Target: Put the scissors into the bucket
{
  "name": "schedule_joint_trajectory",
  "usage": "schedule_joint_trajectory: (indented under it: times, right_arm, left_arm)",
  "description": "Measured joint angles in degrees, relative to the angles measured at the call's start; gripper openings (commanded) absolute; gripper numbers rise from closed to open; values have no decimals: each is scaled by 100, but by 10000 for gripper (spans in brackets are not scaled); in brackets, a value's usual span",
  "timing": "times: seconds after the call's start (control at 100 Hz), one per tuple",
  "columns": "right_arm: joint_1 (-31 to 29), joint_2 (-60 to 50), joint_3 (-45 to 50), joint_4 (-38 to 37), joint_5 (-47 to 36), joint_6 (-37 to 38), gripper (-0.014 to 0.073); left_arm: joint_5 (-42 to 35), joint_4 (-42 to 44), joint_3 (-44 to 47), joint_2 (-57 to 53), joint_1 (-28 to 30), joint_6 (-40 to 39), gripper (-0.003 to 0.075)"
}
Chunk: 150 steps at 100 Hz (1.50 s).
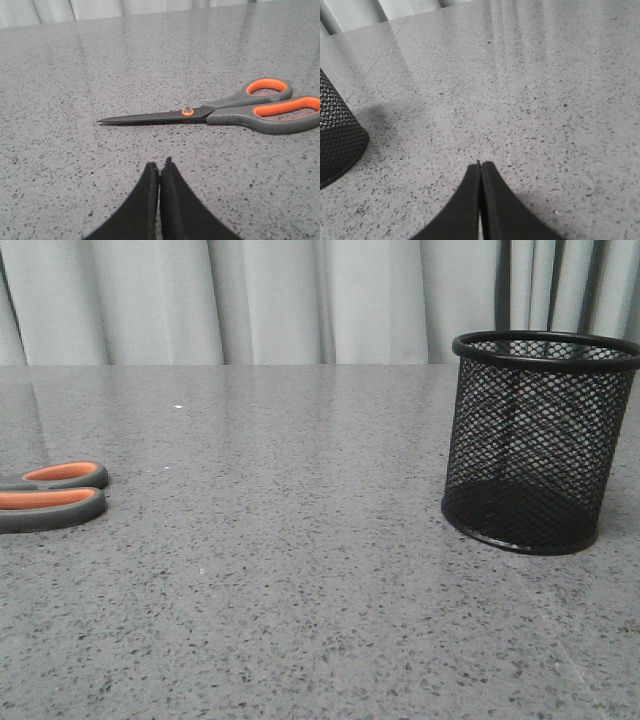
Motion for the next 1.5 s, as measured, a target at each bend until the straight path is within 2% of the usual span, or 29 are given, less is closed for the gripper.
schedule_joint_trajectory:
  times: [0.3, 0.37, 0.47, 0.56, 0.73, 0.8, 0.94, 1.05, 1.16, 1.36, 1.5]
  right_arm:
    - [0, 0, 0, 14, -127, 0, -73]
    - [0, 0, 0, 284, -520, 0, -73]
    - [0, 0, 0, 1171, -1321, 0, -72]
    - [0, 0, 0, 1789, -1798, 0, -72]
    - [0, 0, 0, 2474, -1980, 0, -72]
    - [0, 0, 0, 2626, -2000, 0, -72]
    - [0, 0, 0, 2741, -2019, 0, -72]
    - [0, 0, -84, 2698, -1947, 0, -72]
    - [0, 0, -462, 2222, -1645, 0, -72]
    - [0, 833, -1768, 1057, -714, 0, -66]
    - [0, 1843, -2684, 759, -77, 0, 36]
  left_arm:
    - [-22, 0, 0, 0, 0, 0, -21]
    - [-93, 0, 0, 0, 0, 0, -21]
    - [-340, -146, 0, 0, 0, 0, -21]
    - [-805, -1071, 0, 0, 0, 0, -21]
    - [-1927, -4038, 0, 0, 0, 0, -21]
    - [-2356, -4991, 0, 0, 0, -13, -21]
    - [-2786, -6031, 0, 0, 0, -26, -21]
    - [-2890, -6116, 0, 0, 0, -30, -20]
    - [-2850, -5743, -11, 0, 0, -39, 8]
    - [-2245, -3790, -693, 233, -77, -39, 238]
    - [-1323, -2887, -1495, 1147, -127, -39, 359]
